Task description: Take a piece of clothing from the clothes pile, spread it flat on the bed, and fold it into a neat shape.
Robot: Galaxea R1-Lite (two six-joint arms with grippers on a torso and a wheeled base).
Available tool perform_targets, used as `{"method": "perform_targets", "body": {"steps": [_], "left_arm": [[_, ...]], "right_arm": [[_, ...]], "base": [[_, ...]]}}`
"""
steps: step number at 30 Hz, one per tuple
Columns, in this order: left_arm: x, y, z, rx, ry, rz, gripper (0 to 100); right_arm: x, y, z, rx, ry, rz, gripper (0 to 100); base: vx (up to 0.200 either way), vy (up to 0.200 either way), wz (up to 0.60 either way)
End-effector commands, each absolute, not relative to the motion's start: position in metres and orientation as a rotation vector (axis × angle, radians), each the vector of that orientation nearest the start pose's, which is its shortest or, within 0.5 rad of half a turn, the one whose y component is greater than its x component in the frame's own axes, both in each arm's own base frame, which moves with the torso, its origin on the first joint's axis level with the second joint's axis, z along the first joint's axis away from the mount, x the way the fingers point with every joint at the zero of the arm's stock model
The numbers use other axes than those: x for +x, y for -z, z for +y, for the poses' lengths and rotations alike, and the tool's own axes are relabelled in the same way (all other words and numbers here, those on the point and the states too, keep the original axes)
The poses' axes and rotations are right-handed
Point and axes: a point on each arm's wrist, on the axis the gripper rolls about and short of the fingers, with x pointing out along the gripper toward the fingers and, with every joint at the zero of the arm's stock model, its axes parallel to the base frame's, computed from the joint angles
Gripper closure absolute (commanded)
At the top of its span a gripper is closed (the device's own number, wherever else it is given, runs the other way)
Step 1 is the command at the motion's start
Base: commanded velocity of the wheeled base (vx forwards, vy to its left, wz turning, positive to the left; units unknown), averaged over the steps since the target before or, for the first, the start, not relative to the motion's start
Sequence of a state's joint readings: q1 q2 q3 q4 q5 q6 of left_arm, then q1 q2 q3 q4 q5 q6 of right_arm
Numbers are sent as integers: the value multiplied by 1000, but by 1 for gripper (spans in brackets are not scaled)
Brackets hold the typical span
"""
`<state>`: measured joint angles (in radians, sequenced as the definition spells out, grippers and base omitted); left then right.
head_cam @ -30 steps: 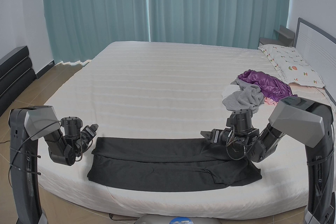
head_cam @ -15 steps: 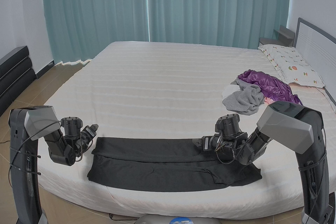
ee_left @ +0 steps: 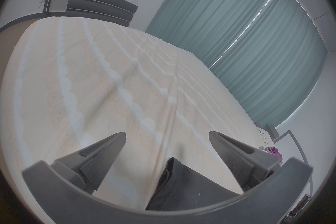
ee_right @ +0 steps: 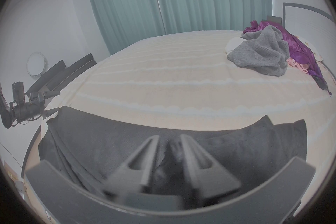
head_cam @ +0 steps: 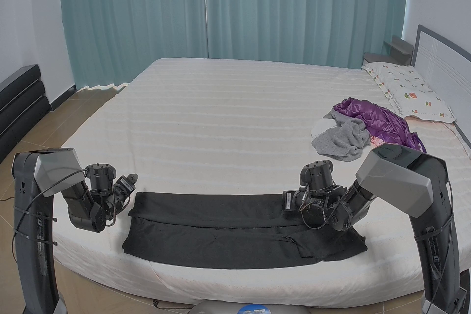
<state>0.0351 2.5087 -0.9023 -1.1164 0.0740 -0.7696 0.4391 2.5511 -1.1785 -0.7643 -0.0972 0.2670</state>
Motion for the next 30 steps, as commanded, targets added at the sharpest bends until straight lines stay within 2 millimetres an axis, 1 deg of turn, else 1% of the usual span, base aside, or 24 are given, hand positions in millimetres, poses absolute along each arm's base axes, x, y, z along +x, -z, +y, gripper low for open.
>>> {"method": "perform_targets", "body": {"steps": [1, 19, 20, 25, 26, 27, 30], "left_arm": [[401, 48, 16, -744, -292, 424, 0], [401, 48, 16, -744, -292, 424, 0], [401, 48, 16, -744, -292, 424, 0], [401, 48, 16, -744, -292, 424, 0], [401, 48, 16, -744, -292, 424, 0], [401, 48, 16, -744, -291, 423, 0], [401, 48, 16, -744, -292, 424, 0]], "right_arm": [[402, 49, 187, 91, -242, 623, 100], [407, 52, 194, 95, -232, 591, 100], [407, 51, 195, 101, -233, 587, 0], [410, 42, 197, 167, -226, 563, 0], [412, 33, 194, 200, -216, 542, 0], [412, 29, 190, 212, -208, 536, 0], [416, 25, 172, 232, -169, 537, 0]], "base": [[0, 0, 0], [0, 0, 0], [0, 0, 0], [0, 0, 0], [0, 0, 0], [0, 0, 0], [0, 0, 0]]}}
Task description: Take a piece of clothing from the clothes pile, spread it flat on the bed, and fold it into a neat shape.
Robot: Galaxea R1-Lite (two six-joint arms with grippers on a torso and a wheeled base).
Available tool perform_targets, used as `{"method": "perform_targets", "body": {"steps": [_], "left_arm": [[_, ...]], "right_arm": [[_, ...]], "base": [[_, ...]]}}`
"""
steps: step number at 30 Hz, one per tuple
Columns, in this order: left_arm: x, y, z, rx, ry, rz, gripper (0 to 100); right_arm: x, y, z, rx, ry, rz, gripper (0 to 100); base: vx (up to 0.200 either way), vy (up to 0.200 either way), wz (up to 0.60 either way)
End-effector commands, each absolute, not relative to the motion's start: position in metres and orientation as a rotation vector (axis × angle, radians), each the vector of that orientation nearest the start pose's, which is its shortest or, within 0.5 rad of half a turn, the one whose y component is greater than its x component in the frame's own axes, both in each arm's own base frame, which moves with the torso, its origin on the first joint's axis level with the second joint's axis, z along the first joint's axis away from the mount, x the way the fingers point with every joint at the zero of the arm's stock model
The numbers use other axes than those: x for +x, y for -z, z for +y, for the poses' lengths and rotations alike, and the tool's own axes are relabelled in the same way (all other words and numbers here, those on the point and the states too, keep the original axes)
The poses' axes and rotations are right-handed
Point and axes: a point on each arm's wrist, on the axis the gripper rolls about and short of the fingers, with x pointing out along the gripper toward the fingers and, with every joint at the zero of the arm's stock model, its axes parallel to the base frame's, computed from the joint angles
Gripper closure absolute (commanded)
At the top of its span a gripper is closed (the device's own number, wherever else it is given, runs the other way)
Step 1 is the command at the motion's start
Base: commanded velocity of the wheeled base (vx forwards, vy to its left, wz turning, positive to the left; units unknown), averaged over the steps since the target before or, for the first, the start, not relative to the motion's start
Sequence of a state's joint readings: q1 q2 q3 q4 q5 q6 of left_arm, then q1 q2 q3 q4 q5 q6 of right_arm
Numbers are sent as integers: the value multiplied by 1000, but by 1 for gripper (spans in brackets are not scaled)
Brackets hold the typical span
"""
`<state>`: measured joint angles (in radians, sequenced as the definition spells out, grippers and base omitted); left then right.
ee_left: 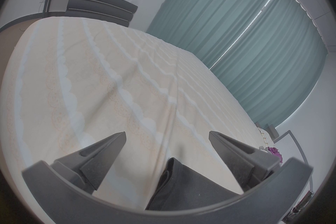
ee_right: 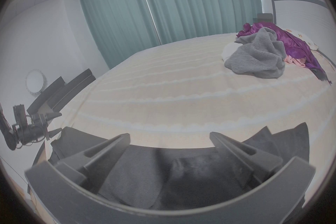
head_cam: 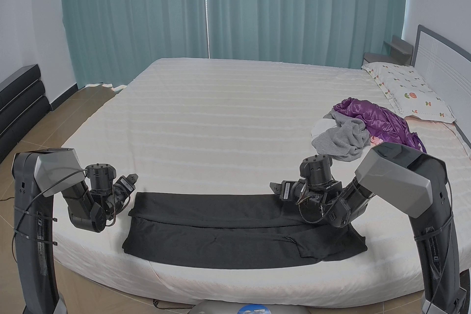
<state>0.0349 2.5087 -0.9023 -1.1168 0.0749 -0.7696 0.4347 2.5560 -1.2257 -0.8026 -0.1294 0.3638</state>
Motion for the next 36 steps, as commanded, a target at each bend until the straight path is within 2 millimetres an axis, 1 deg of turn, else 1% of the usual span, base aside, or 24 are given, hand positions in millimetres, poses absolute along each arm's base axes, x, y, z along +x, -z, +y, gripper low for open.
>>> {"method": "perform_targets", "body": {"steps": [1, 6, 7, 8, 9, 11, 12, 18, 20, 23, 26, 27, 33, 36], "left_arm": [[401, 48, 16, -744, -292, 424, 0], [401, 48, 16, -744, -292, 424, 0], [401, 48, 16, -744, -292, 424, 0], [401, 48, 16, -744, -292, 424, 0], [401, 48, 16, -744, -292, 424, 0], [401, 48, 16, -744, -292, 424, 0], [401, 49, 16, -744, -292, 426, 0], [401, 49, 16, -744, -292, 426, 0], [401, 49, 16, -744, -292, 426, 0], [401, 49, 16, -744, -292, 426, 0], [401, 49, 16, -744, -292, 426, 0], [401, 49, 16, -744, -292, 426, 0], [401, 49, 16, -744, -292, 426, 0], [401, 49, 16, -744, -292, 426, 0]], "right_arm": [[418, 25, 167, 247, -158, 539, 0], [420, 21, 135, 339, -90, 558, 0], [420, 21, 134, 340, -90, 558, 0], [418, 23, 123, 352, -86, 576, 0], [418, 25, 118, 359, -85, 585, 0], [418, 25, 118, 359, -85, 585, 0], [419, 30, 108, 377, -68, 600, 0], [420, 37, 98, 381, -46, 616, 0], [420, 38, 98, 384, -51, 620, 0], [413, 45, 100, 377, -63, 656, 0], [413, 48, 102, 375, -65, 659, 0], [414, 48, 102, 375, -64, 657, 100], [416, 47, 98, 380, -54, 652, 100], [418, 47, 92, 385, -42, 647, 100]], "base": [[0, 0, 0], [0, 0, 0], [0, 0, 0], [0, 0, 0], [0, 0, 0], [0, 0, 0], [0, 0, 0], [0, 0, 0], [0, 0, 0], [0, 0, 0], [0, 0, 0], [0, 0, 0], [0, 0, 0], [0, 0, 0]]}}
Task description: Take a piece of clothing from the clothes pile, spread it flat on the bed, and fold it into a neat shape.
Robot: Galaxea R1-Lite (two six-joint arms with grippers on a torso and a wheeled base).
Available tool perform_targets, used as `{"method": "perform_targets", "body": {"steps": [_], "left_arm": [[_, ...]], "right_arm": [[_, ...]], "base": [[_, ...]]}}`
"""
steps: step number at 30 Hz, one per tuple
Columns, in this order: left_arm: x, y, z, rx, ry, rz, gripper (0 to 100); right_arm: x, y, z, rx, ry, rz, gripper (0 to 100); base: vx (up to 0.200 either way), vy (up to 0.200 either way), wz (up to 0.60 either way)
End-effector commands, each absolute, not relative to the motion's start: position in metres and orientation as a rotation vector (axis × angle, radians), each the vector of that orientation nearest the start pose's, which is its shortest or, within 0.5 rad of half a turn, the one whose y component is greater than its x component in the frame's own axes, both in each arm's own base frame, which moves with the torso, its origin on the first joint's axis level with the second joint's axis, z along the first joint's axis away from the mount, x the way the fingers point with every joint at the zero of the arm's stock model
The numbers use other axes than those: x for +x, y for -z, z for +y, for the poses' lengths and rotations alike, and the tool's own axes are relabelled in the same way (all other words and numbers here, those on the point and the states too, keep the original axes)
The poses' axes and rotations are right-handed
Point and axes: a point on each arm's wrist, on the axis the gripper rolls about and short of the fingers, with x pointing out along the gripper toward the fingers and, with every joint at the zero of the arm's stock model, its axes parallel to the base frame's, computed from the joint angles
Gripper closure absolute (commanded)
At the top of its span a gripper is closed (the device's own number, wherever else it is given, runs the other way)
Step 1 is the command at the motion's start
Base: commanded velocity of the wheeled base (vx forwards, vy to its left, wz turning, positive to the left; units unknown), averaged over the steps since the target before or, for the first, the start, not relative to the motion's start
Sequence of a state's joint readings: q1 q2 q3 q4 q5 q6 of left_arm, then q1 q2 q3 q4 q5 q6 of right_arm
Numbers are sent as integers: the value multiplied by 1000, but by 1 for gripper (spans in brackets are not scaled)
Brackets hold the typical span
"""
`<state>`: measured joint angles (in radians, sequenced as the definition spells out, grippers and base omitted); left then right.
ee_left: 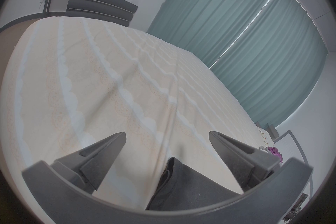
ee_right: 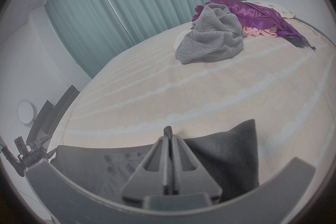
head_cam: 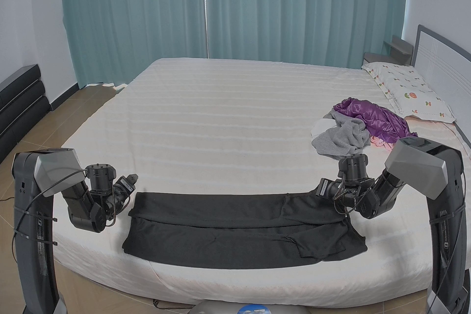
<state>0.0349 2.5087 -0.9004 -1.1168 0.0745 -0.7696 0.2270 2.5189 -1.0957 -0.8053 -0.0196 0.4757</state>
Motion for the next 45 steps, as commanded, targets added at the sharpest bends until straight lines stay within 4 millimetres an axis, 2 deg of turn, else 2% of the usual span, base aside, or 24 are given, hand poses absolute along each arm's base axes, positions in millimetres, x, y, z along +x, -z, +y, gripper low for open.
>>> {"method": "perform_targets", "body": {"steps": [1, 14, 15, 22, 24, 25, 27, 28, 29, 30, 37, 40, 45], "left_arm": [[401, 49, 16, -744, -292, 424, 0], [401, 48, 16, -744, -290, 425, 0], [401, 48, 16, -744, -290, 425, 0], [393, 41, 16, -744, -290, 425, 0], [380, 31, 13, -746, -278, 394, 0], [379, 30, 13, -746, -274, 392, 0], [362, 25, 10, -754, -255, 380, 0], [362, 25, 10, -754, -255, 380, 0], [353, 23, 6, -752, -244, 381, 0], [350, 21, 4, -752, -237, 382, 0], [325, 12, -12, -743, -204, 426, 0], [307, 13, -16, -739, -209, 483, 0], [285, 23, -18, -731, -238, 573, 0]], "right_arm": [[418, 46, 91, 386, -41, 645, 100], [420, 46, 86, 392, -30, 638, 100], [420, 46, 86, 392, -30, 638, 0], [410, 19, 85, 493, -21, 587, 0], [391, 9, 85, 538, -49, 582, 0], [388, 8, 85, 542, -52, 584, 0], [361, 3, 85, 594, -87, 587, 0], [361, 3, 85, 594, -87, 587, 0], [343, 3, 84, 647, -94, 588, 0], [334, 4, 84, 670, -97, 590, 0], [277, 10, 70, 765, -80, 614, 0], [267, 19, 62, 839, -81, 630, 0], [269, 25, 53, 871, -70, 649, 0]], "base": [[0, 0, 0], [0, 0, 0], [0, 0, 0], [0, 0, 0], [0, 0, 0], [0, 0, 0], [0, 0, 0], [0, 0, 0], [0, 0, 0], [-200, 0, 0], [-200, 0, 0], [-67, 0, 0], [0, 0, 0]]}}
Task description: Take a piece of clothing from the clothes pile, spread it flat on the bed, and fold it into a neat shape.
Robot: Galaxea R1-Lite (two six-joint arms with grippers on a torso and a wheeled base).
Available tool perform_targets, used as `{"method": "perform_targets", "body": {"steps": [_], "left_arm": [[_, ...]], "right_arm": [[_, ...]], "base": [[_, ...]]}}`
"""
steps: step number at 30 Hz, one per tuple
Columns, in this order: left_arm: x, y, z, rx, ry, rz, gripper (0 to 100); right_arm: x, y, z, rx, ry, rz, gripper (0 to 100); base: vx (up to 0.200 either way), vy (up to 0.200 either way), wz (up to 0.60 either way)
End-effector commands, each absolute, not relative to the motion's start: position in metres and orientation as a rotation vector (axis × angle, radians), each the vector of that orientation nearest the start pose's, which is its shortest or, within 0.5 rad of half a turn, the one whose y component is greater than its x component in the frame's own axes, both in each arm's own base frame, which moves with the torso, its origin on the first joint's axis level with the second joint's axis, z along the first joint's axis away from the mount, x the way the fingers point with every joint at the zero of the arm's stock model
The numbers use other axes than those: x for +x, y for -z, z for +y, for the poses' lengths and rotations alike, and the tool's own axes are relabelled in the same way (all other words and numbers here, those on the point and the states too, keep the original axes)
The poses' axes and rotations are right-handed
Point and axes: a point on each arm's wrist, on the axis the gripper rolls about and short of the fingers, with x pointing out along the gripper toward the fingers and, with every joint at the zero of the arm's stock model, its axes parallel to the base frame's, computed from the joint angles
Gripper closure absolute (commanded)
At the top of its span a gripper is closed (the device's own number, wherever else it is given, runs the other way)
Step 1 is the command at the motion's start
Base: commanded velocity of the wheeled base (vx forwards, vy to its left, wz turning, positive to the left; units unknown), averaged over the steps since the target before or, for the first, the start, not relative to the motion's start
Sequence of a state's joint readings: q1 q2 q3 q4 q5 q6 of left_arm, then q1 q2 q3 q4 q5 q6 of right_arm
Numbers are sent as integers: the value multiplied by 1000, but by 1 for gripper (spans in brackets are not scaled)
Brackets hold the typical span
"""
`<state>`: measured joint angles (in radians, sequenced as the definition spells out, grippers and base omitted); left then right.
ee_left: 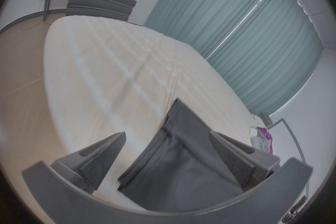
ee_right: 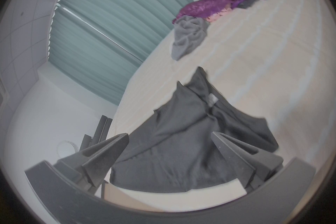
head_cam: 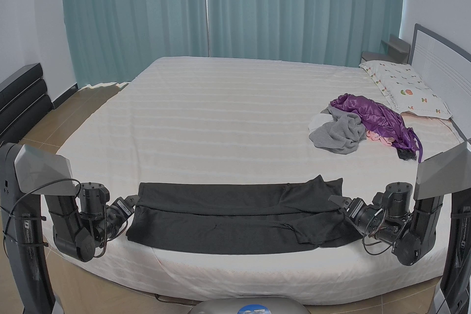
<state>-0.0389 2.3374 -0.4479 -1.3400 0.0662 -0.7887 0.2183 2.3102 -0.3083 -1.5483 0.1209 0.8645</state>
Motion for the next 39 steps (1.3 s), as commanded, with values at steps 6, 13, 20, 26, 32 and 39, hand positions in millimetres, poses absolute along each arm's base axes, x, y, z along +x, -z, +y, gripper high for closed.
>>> {"method": "perform_targets", "body": {"steps": [6, 13, 20, 26, 32, 39], "left_arm": [[286, 33, -19, -726, -239, 601, 0], [291, 30, -19, -737, -219, 561, 0], [298, 25, -17, -811, -224, 509, 0], [298, 26, -18, -807, -221, 515, 0], [301, 24, -18, -803, -207, 504, 0], [322, 25, -16, -732, -128, 478, 0]], "right_arm": [[266, 26, 50, 972, -67, 689, 0], [264, 25, 45, 1012, -77, 709, 0], [263, 26, 46, 1010, -79, 716, 0], [262, 27, 47, 1005, -82, 722, 0], [261, 28, 48, 999, -82, 730, 0], [261, 28, 48, 997, -82, 730, 0]], "base": [[0, 0, 0], [0, 0, 0], [86, 0, 0], [200, 0, 0], [0, 0, 0], [0, 0, 0]]}}
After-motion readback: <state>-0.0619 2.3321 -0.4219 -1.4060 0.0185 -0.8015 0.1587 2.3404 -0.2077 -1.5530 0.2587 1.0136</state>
